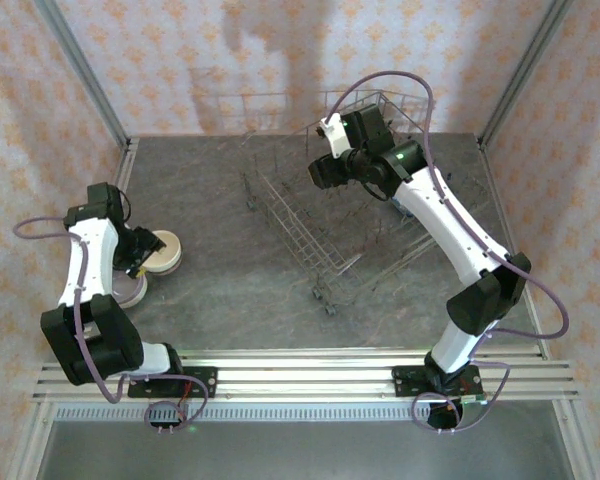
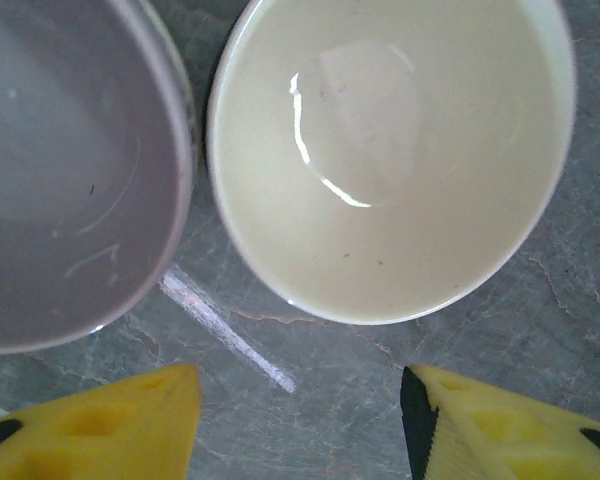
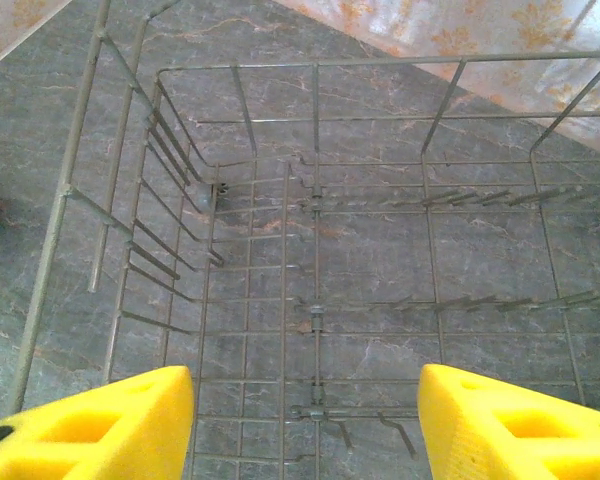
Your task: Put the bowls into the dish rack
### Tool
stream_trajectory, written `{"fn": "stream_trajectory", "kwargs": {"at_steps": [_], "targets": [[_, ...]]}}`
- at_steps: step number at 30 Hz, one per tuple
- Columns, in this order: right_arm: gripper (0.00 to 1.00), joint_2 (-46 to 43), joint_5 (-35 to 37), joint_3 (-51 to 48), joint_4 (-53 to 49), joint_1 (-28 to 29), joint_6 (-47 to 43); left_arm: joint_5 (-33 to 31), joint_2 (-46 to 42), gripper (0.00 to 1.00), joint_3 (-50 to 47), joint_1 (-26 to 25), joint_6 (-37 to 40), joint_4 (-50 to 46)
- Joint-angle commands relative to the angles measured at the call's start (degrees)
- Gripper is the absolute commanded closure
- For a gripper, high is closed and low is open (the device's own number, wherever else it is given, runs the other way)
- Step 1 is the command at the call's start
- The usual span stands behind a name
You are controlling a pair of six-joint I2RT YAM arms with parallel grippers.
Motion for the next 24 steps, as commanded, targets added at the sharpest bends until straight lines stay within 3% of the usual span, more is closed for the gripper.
{"fn": "stream_trajectory", "kwargs": {"at_steps": [1, 8, 24], "targets": [[0.4, -0.4, -1.3, -1.1, 0.1, 0.0, -0.6, 1.0, -3.1, 0.45, -3.0, 0.6, -9.0, 1.5], [0.39, -1.8, -1.7, -3.4, 1.4, 0.0, -2.1, 0.0, -4.5, 0.48, -7.8, 0.6, -16.9, 6.1], [0.39, -2.1, -1.4, -4.7, 2.2, 0.0, -2.4, -0.9, 1.3, 0.52, -7.2, 0.6, -22.4, 9.9]]}}
